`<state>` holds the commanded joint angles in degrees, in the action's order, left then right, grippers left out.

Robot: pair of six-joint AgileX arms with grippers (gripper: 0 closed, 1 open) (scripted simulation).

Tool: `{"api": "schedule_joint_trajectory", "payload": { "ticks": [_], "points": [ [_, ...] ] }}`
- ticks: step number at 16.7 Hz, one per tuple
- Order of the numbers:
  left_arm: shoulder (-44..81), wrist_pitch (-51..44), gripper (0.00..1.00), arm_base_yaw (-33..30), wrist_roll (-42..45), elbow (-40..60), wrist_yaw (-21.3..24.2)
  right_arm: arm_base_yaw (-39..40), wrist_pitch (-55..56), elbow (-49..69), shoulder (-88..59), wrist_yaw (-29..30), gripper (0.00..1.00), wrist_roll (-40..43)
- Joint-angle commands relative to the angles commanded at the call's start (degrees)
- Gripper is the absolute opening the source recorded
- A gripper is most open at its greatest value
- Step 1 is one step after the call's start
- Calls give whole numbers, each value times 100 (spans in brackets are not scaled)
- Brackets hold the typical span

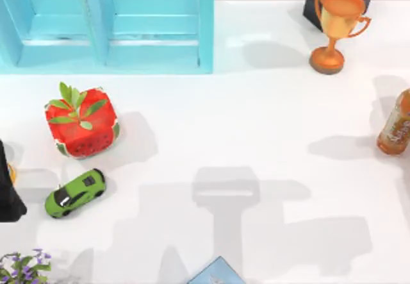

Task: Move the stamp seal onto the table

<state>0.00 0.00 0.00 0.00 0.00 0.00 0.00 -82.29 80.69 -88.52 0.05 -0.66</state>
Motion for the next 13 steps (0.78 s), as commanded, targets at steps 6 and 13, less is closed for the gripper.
{"api": "schedule_joint_trajectory", "payload": {
  "ticks": [6,13],
  "points": [
    [0,0,100,0,0,0,0,1181,209,1063,-1284,11,0,-1157],
    [0,0,100,0,0,0,0,3392,785,2827,-3697,24,0,-3448]
  ]
}}
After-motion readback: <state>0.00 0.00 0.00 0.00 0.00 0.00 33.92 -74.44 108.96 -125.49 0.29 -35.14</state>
